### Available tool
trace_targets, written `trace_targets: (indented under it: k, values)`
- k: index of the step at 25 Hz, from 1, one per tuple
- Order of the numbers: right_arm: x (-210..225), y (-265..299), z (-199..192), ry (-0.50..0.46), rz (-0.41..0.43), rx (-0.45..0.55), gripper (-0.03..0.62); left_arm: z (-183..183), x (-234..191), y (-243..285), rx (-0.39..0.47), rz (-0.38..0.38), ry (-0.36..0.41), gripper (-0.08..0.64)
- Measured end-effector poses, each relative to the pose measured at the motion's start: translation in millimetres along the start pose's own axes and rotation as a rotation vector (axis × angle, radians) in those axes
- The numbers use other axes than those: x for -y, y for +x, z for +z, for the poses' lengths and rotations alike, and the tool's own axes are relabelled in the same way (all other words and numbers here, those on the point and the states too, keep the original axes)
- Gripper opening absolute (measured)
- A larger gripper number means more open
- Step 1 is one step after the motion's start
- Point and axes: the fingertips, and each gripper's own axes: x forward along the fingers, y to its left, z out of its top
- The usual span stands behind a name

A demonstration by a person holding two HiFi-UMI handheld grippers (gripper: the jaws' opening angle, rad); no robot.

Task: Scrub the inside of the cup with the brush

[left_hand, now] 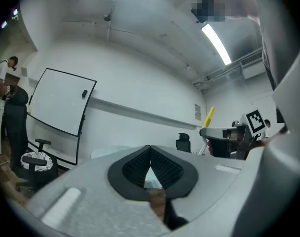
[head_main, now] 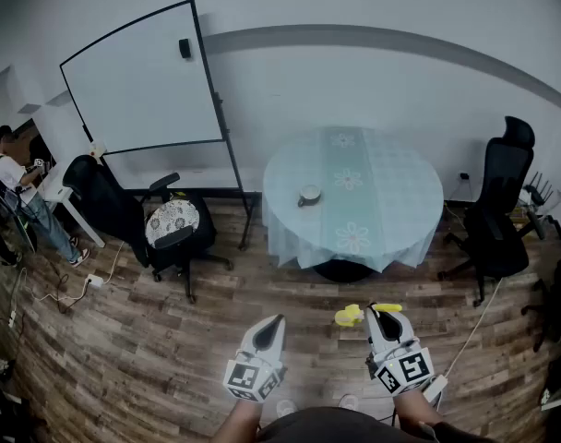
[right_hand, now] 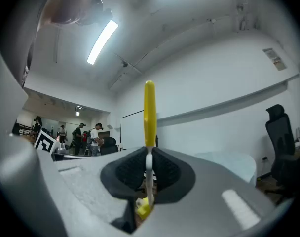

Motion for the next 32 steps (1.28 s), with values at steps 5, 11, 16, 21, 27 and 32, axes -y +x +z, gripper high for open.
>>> trace_targets:
  k: [5, 11, 16, 21, 27, 32]
  values:
    - [27.6, -11.7, 11.7, 0.011, 0.012, 0.028, 0.034, -4.9, 25.1, 15.6, -0.021, 0.014, 0.003, 0.005]
    - [36.8, -12.8, 25.4, 0.006, 0.018, 0.049, 0.034, 3.5, 30.4, 21.8, -0.024, 0.042, 0.018, 0.005]
    - [26.1, -13.1, 26.7, 0.003, 0.024, 0.048, 0.034, 0.9, 24.5, 10.1, -0.033, 0.049, 0.005, 0.005]
    - [4.2, -6.5, 22.4, 0.025, -0.005, 0.051, 0.035, -1.3, 6.8, -6.1, -0.045, 0.036, -0.001, 0.005]
    - [-30.9, 2.0, 11.3, 0.014, -0.057, 0.074, 0.035, -6.8, -14.9, -32.5, -0.044, 0.005, 0.093, 0.005]
    - [-48.2, 9.0, 3.2, 0.029, -0.061, 0.065, 0.035, -15.2, -23.3, -36.6, -0.069, -0.041, 0.078, 0.005]
